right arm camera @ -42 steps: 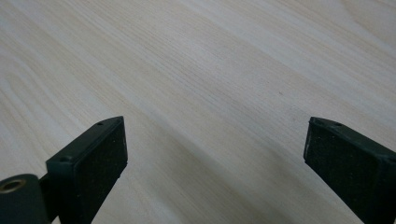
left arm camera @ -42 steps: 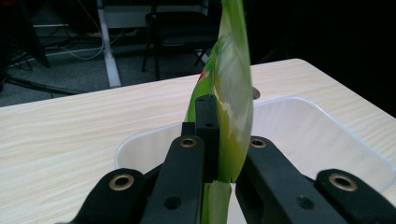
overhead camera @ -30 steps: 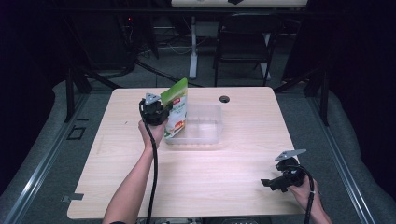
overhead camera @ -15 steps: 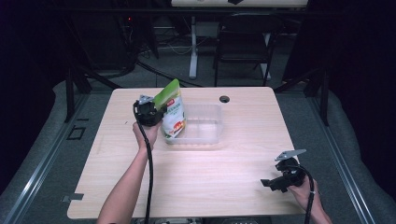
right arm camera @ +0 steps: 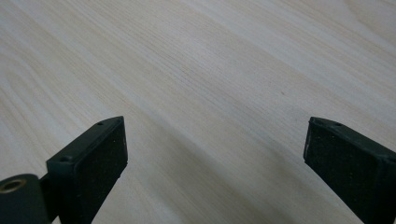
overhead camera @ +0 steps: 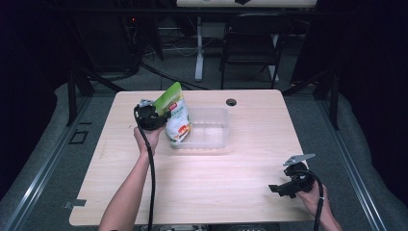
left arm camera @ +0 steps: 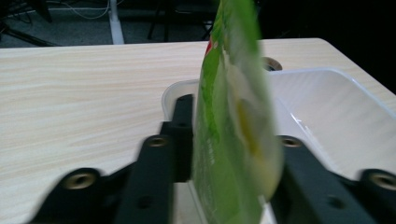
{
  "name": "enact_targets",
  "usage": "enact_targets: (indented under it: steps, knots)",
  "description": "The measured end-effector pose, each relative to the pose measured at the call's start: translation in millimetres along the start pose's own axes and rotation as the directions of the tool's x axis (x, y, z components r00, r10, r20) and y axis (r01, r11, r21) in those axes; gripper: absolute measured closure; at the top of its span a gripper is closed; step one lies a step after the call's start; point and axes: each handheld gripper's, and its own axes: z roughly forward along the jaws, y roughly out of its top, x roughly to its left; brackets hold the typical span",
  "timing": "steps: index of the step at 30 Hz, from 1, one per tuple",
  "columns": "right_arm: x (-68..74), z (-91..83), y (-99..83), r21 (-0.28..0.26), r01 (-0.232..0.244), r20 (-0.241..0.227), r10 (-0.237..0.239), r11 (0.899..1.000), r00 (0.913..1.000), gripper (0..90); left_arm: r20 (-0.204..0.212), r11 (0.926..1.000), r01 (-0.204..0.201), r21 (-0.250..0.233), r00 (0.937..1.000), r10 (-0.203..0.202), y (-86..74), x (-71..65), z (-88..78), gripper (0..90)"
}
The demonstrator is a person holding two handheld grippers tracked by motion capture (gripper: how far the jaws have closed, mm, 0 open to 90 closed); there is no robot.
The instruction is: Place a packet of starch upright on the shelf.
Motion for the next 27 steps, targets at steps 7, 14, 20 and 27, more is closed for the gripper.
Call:
enact_targets:
  steps: [7,14,20,27]
  knots:
    - [0.0,0.5,-0.3,-0.004,-0.008,0.000,0.008,1.000,1.0000,5.6,0.014,0.9993,-0.017,0.034,0.9998,0.016,8.2,0.3,-10.8,28.1]
    - [-0.1,-0.4,-0.2,-0.002,0.000,0.007,0.000,1.000,1.0000,5.6,-0.016,0.9957,-0.080,0.048,0.9966,0.081,16.9,-4.3,-30.9,15.9]
    - [0.7,-0.4,0.1,-0.003,0.000,0.009,0.000,1.000,1.0000,5.6,-0.017,0.9877,-0.140,0.069,0.9897,0.142,25.6,-10.9,-63.1,12.0]
    - [1.0,0.1,0.4,-0.004,0.001,0.000,-0.001,1.000,1.0000,5.6,-0.018,0.9692,-0.218,0.115,0.9750,0.221,21.6,-27.9,-105.6,7.8]
